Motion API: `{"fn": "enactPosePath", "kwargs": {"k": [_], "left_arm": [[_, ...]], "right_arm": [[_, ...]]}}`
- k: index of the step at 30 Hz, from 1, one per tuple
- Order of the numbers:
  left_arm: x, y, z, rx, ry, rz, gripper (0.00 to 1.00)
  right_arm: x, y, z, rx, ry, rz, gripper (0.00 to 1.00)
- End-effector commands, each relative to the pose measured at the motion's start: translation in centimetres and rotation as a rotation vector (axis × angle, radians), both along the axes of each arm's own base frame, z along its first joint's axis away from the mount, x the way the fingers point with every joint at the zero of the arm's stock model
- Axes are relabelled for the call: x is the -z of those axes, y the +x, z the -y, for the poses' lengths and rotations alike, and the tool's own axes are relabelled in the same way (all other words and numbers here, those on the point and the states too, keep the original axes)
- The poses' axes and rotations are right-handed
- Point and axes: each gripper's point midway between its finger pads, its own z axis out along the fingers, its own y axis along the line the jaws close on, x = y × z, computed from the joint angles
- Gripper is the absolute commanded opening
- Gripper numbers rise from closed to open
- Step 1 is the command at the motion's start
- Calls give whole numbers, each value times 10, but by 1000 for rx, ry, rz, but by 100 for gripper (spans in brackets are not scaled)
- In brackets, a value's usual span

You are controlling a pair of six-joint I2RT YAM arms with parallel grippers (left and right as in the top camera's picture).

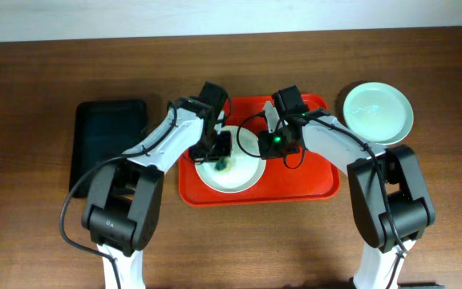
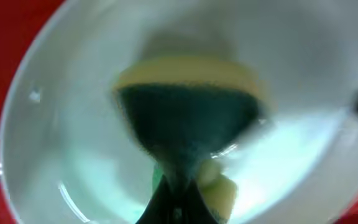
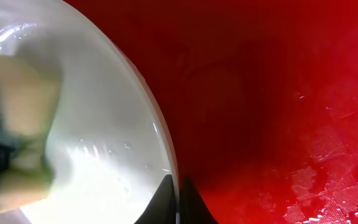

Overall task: Clean dirty plates on tray and stack at the side
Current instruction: 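Scrub the white plate with the sponge in the left gripper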

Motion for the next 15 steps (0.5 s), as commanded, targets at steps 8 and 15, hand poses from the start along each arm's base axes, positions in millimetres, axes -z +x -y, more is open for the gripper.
{"fn": "enactPosePath", "kwargs": {"k": [8, 15], "left_arm": [[-30, 17, -118, -86, 634, 227, 0], [-111, 48, -141, -329, 414, 373, 0]], "right_arm": [[10, -3, 8, 8, -39, -14, 4], [11, -2, 12, 15, -64, -7, 4]]}}
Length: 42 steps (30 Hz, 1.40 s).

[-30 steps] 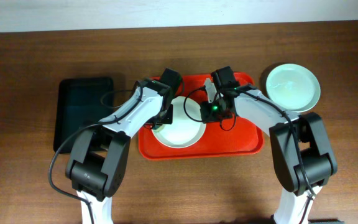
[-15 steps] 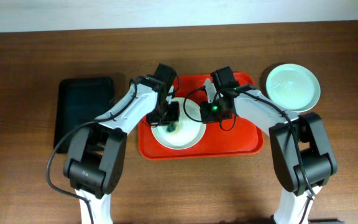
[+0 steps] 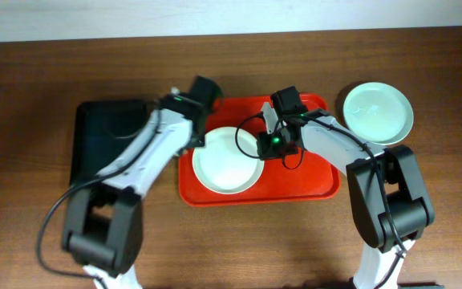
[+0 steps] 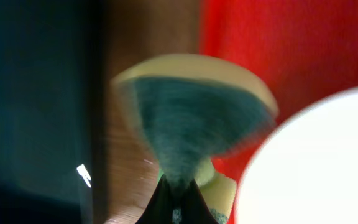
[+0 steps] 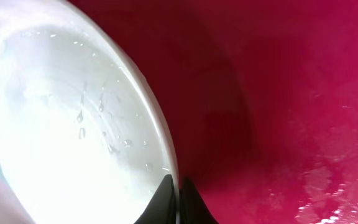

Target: Clean dirty plates on tray and stack at the side

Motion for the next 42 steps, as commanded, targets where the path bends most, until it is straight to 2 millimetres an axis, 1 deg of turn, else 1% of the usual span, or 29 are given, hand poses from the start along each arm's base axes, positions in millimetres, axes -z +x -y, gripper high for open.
{"fn": "enactPosePath", "kwargs": {"k": [1, 4, 5, 6, 7, 8, 9, 10, 13, 16, 17, 18, 19, 20, 21, 23, 24, 25, 26, 27, 28, 29, 32, 33, 35, 36, 37, 38, 42], "left_arm": [[-38, 15, -44, -151, -99, 97, 0], [-21, 13, -89, -281, -212, 39, 0], [-11, 8, -114, -352, -238, 19, 0], [-3, 5, -131, -398, -244, 13, 0], [5, 2, -144, -438, -255, 5, 0], [20, -3, -156, -479, -293, -14, 0], [28, -5, -159, -495, -319, -24, 0], [44, -8, -164, -516, -354, -42, 0], [73, -11, -168, -528, -354, -69, 0], [95, -12, -168, -535, -351, -105, 1], [99, -12, -168, -536, -350, -111, 6], [104, -11, -167, -535, -356, -113, 20], [103, -9, -164, -531, -379, -112, 27], [97, -6, -163, -530, -394, -103, 29], [83, -3, -168, -536, -394, -86, 29], [42, 6, -178, -545, -398, -33, 29], [26, 8, -180, -547, -399, -14, 29], [-10, 16, -182, -533, -414, 59, 32], [-25, 19, -181, -522, -426, 97, 51], [-39, 20, -180, -513, -430, 132, 91], [-46, 20, -180, -508, -431, 152, 99], [-50, 20, -180, -506, -430, 162, 99], [-51, 19, -180, -506, -431, 160, 99], [-51, 19, -180, -507, -430, 160, 99], [-51, 19, -180, -507, -430, 160, 99], [-51, 19, -180, -507, -430, 160, 99], [-51, 19, -180, -507, -430, 160, 99], [-51, 19, -180, -507, -430, 160, 99], [-51, 19, -180, -506, -430, 160, 99]], "right_arm": [[10, 0, 15, 20, -69, 0, 4], [10, 1, 15, 20, -69, 1, 4], [10, 1, 15, 21, -68, 4, 4], [10, 1, 15, 21, -68, 4, 4], [10, 2, 14, 21, -66, 7, 4], [10, 3, 14, 20, -65, 11, 4], [9, 4, 13, 20, -63, 15, 4], [9, 5, 13, 20, -61, 20, 4], [9, 5, 13, 21, -61, 21, 4], [9, 5, 13, 21, -61, 21, 4], [9, 5, 13, 21, -61, 21, 4], [9, 6, 13, 20, -60, 25, 4], [8, 6, 12, 20, -60, 27, 4], [6, 8, 12, 20, -57, 33, 4], [1, 12, 11, 15, -54, 49, 4], [-19, 20, 9, -13, -52, 94, 4], [-30, 24, 10, -8, -67, 116, 4], [-49, 32, 16, 6, -119, 161, 4], [-64, 37, 21, 19, -182, 201, 4], [-81, 41, 25, 15, -253, 249, 4], [-96, 42, 26, -3, -306, 286, 4], [-111, 43, 25, -25, -360, 323, 4], [-162, 41, 30, -69, -669, 462, 4], [-179, 40, 32, -71, -793, 519, 4], [-226, 35, 35, -62, -1101, 678, 4], [-252, 26, 29, -80, -1273, 760, 4], [-285, 11, 18, -90, -1474, 854, 4], [-320, -13, -9, -128, -1672, 942, 4], [-321, -27, -32, -282, -1721, 945, 4]]}}
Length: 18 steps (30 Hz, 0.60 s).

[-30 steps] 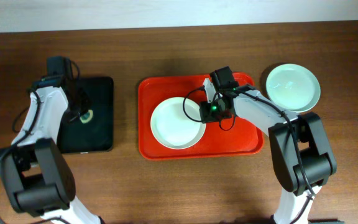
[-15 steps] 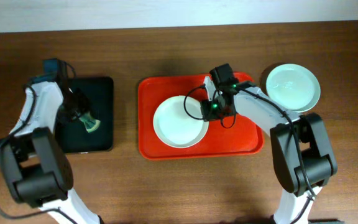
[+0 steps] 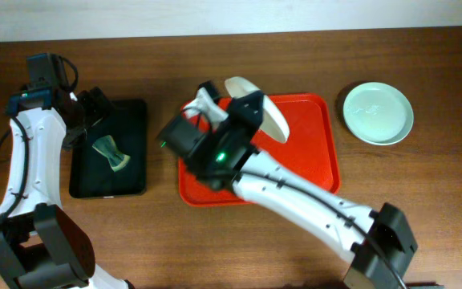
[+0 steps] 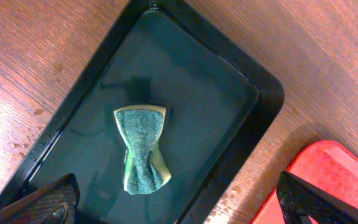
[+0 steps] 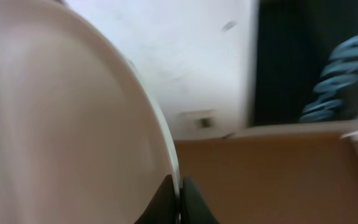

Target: Clean dirty plates on tray and stack at the side

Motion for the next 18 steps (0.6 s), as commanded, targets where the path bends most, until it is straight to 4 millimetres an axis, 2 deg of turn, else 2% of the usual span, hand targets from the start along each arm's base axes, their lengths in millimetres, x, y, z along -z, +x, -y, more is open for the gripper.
{"fn": "enactPosePath", "kwargs": {"k": [1, 5, 7, 8, 10, 12, 13, 14, 15, 16, 18], "left_arm": [[1, 0, 0, 4, -8, -2, 99], [1, 0, 0, 4, -8, -2, 99], [1, 0, 0, 4, -8, -2, 99], [1, 0, 0, 4, -8, -2, 99], [1, 0, 0, 4, -8, -2, 99], [1, 0, 0, 4, -8, -2, 99], [1, 0, 0, 4, -8, -2, 99], [1, 0, 0, 4, -8, -2, 99], [1, 0, 0, 4, -8, -2, 99], [1, 0, 0, 4, -8, -2, 99], [1, 0, 0, 4, -8, -2, 99]], "right_arm": [[-40, -22, -5, 24, -204, 65, 4], [-35, -15, -5, 24, -105, 89, 4], [-16, 2, 4, 22, 70, 69, 4], [6, 15, 9, 8, 193, -6, 4], [64, 36, 12, -51, 464, -289, 4], [99, 43, 7, -120, 724, -522, 4], [109, 46, 9, -154, 891, -634, 4], [113, 51, 19, -173, 1046, -708, 4], [109, 59, 39, -189, 1232, -761, 4], [106, 65, 61, -180, 1337, -766, 4], [108, 82, 144, 39, 1538, -643, 4]]}}
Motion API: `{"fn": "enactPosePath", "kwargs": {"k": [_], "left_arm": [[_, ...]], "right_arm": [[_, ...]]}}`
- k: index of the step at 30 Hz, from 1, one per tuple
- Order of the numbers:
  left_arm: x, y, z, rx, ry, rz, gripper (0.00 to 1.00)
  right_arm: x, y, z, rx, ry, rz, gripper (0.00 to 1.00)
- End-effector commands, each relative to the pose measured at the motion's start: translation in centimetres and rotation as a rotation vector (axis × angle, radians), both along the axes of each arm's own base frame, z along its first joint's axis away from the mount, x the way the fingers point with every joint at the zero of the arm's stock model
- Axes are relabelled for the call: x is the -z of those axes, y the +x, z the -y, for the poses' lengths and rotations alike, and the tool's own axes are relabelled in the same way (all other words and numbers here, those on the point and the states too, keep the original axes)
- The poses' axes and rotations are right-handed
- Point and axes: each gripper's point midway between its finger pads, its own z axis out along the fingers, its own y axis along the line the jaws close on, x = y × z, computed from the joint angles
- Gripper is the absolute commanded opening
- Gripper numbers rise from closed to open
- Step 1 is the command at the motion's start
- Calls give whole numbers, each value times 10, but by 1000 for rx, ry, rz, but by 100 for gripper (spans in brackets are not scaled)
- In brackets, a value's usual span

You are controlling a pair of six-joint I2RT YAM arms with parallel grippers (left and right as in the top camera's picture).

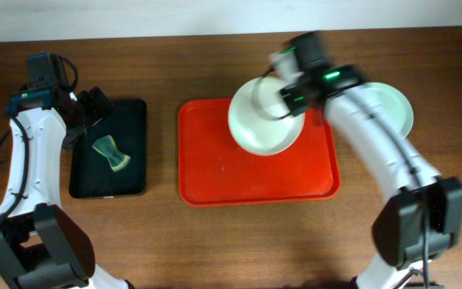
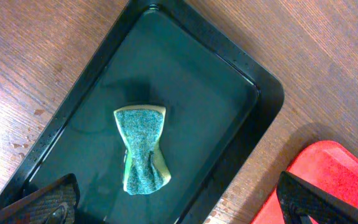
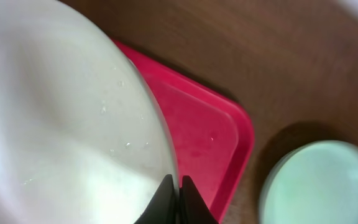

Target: Clean dirty plates on tray and stack at the side

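My right gripper [image 1: 285, 100] is shut on the rim of a white plate [image 1: 259, 130], holding it above the upper right part of the red tray [image 1: 239, 177]. In the right wrist view the shut gripper [image 3: 179, 200] pinches the plate [image 3: 67, 118] edge, with drops of water on its surface. A pale green plate [image 1: 396, 109] lies on the table right of the tray, partly behind my right arm. The green and yellow sponge [image 2: 143, 148] lies in the black tray [image 2: 229, 81]. My left gripper [image 1: 87, 112] hangs open above that tray, holding nothing.
The black tray [image 1: 131, 181] sits left of the red tray on the brown wooden table [image 1: 215, 241]. The red tray's corner [image 2: 319, 168] shows in the left wrist view. The pale green plate [image 3: 325, 186] lies just past the red tray's rim [image 3: 244, 134].
My right arm has carried the white plate from above the red tray's upper left to above its upper right, close to the plate on the table. The left arm and sponge have not moved.
My left gripper first held the sponge on the white plate in the red tray while my right gripper pinched its rim. Then the sponge was off the plate, beside the black tray. Later it lay in that tray, released, and the plate was lifted, now at the right.
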Motion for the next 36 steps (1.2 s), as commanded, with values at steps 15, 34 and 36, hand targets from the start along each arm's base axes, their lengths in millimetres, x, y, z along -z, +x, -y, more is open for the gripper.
{"fn": "enactPosePath", "kwargs": {"k": [15, 34, 36], "left_arm": [[1, 0, 0, 4, -7, -2, 99], [1, 0, 0, 4, -7, -2, 99], [1, 0, 0, 4, -7, -2, 99]], "right_arm": [[101, -30, 292, 998, 529, -25, 4], [-40, -145, 216, 1082, 397, 7, 99], [-57, -160, 184, 994, 407, 73, 99]]}}
